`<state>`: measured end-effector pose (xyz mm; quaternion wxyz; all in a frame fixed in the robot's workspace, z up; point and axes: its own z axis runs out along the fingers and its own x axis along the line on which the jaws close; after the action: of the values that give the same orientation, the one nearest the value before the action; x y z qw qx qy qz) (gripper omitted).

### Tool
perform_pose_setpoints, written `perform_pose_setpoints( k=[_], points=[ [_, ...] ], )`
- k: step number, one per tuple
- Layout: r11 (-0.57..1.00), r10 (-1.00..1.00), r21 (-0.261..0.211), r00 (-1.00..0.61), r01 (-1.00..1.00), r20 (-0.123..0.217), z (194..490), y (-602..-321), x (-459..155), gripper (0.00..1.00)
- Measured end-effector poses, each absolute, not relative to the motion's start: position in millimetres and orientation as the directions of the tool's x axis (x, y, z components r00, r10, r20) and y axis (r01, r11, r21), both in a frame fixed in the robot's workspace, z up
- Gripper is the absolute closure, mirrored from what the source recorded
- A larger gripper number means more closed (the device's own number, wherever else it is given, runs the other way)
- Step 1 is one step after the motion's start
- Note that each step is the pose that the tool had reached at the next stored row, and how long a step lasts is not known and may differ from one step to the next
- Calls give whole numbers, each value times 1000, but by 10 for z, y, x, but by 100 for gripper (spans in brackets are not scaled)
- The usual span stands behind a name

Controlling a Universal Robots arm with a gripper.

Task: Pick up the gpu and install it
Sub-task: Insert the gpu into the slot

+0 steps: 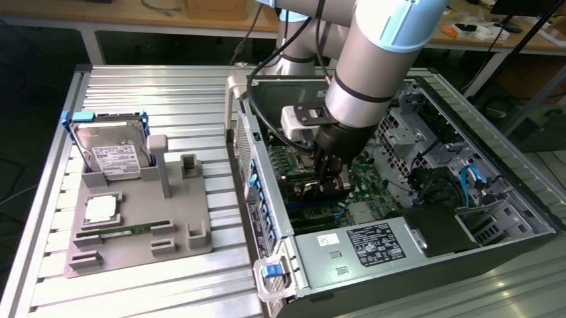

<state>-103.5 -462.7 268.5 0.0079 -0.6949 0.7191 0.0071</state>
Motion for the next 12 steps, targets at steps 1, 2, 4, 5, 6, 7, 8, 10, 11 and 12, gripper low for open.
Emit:
perform_pose_setpoints(
  k=[1,2,4,5,6,7,8,10,11,12],
  points=[
    [34,-999,-1,-34,-999,-21,2676,-4627,-1034,73],
    [34,-999,-1,-34,-999,-21,2667,-4627,-1034,73],
    [34,-999,-1,-34,-999,-21,2659,-4627,-1035,73],
    [34,-999,-1,-34,-999,-21,2659,-4627,-1035,73],
    [34,-999,-1,-34,-999,-21,2657,-4627,-1035,73],
    [34,-999,-1,-34,-999,-21,2655,-4627,-1035,73],
    [34,-999,-1,-34,-999,-21,2654,-4627,-1035,73],
    [34,-999,-1,-34,-999,-21,2650,-4627,-1035,73],
    [34,-999,-1,-34,-999,-21,2647,-4627,-1035,73],
    [34,-999,-1,-34,-999,-21,2646,-4627,-1035,73]
  ],
)
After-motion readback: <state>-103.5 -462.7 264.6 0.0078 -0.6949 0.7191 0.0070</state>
